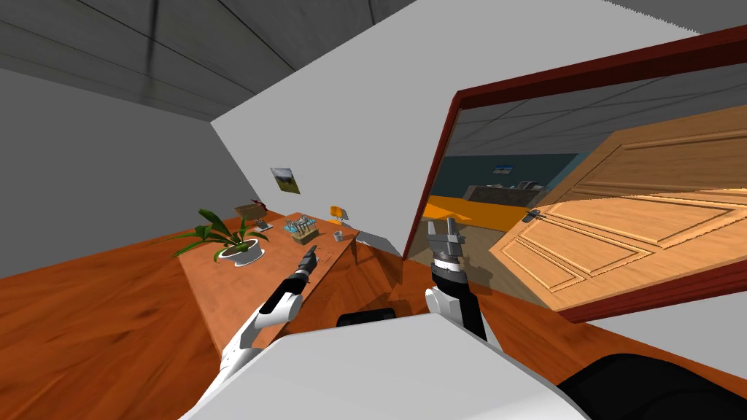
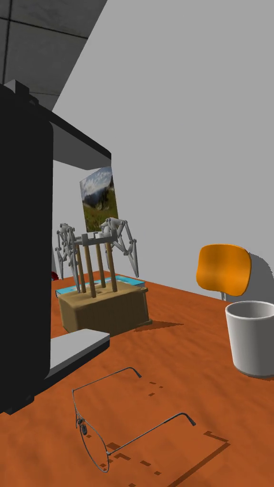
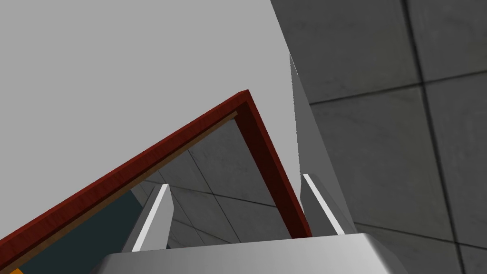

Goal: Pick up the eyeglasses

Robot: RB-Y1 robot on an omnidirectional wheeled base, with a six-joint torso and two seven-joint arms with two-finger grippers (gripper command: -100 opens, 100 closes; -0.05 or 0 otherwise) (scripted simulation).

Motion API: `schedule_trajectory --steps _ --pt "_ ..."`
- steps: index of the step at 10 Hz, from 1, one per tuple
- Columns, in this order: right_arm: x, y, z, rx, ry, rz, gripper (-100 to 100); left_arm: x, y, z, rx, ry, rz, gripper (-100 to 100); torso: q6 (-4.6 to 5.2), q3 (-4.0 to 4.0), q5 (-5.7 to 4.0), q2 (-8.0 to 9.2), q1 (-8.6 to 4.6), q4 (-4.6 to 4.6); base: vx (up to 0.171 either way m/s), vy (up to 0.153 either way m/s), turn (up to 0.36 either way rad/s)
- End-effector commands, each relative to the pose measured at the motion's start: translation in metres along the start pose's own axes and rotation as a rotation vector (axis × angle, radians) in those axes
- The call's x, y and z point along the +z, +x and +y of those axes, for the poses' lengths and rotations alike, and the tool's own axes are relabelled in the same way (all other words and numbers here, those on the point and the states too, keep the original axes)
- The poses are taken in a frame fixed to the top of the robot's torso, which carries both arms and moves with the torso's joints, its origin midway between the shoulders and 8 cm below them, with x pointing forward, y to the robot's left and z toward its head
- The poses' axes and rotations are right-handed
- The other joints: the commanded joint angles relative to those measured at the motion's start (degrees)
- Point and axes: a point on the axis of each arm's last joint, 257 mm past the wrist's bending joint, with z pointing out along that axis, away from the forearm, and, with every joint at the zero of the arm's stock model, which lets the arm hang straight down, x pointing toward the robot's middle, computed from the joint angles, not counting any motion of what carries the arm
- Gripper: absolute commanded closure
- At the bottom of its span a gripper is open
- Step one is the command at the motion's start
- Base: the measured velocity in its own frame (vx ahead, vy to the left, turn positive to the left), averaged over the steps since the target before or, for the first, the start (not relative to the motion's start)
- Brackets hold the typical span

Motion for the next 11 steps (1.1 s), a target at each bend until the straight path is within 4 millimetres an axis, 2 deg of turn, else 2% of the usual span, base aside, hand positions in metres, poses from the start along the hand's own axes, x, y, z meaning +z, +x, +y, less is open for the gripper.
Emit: schedule_trajectory --steps 1,2,3,4,5,6,7,9,10,11 --pt "0.0 0.0 0.0 0.0 0.0 0.0 0 0.003 -0.004 0.017 -0.004 -0.042 -0.004 -100 0.0 0.0 0.0 0.0 0.0 0.0 0.008 0.031 -0.06" --pt "0.0 0.0 0.0 0.0 0.0 0.0 0 0.006 -0.008 0.034 -0.011 -0.097 -0.007 -100 -0.02 0.0 0.0 0.0 -0.02 0.0 0.006 0.032 -0.116" --pt "0.0 0.0 0.0 0.0 0.0 0.0 0 0.006 -0.009 0.035 -0.011 -0.1 -0.007 -100 0.0 0.0 0.0 0.01 -0.01 0.0 0.003 0.036 -0.058" --pt "0.0 0.0 0.0 0.0 0.0 0.0 0 0.009 -0.013 0.052 -0.018 -0.152 -0.011 -100 -0.02 0.01 0.0 0.02 -0.01 0.0 0.008 0.045 -0.091" --pt "0.0 0.0 0.0 0.0 0.0 0.0 0 0.009 -0.013 0.053 -0.018 -0.157 -0.011 -100 -0.01 0.0 0.0 0.01 0.02 0.0 0.008 0.042 -0.064" --pt "0.0 0.0 0.0 0.0 0.0 0.0 0 0.011 -0.018 0.069 -0.025 -0.207 -0.015 -100 -0.02 0.0 0.0 0.0 0.01 0.0 0.015 0.043 -0.096" --pt "0.0 0.0 0.0 0.0 0.0 0.0 0 0.011 -0.018 0.07 -0.025 -0.213 -0.015 -100 -0.01 -0.01 0.0 -0.02 0.01 0.0 0.007 0.042 -0.058" --pt "0.0 0.0 0.0 0.0 0.0 0.0 0 0.014 -0.028 0.098 -0.038 -0.306 -0.026 -100 -0.01 0.0 0.01 0.0 0.04 0.0 0.011 0.068 -0.145" --pt "0.0 0.0 0.0 0.0 0.0 0.0 0 0.013 -0.028 0.102 -0.038 -0.32 -0.026 -100 -0.02 -0.01 0.03 -0.01 0.16 0.0 0.011 0.07 -0.045" --pt "0.0 0.0 0.0 0.0 0.0 0.0 0 0.013 -0.032 0.115 -0.044 -0.369 -0.031 -100 -0.03 -0.01 0.03 -0.02 0.12 -0.01 0.009 0.051 -0.08"
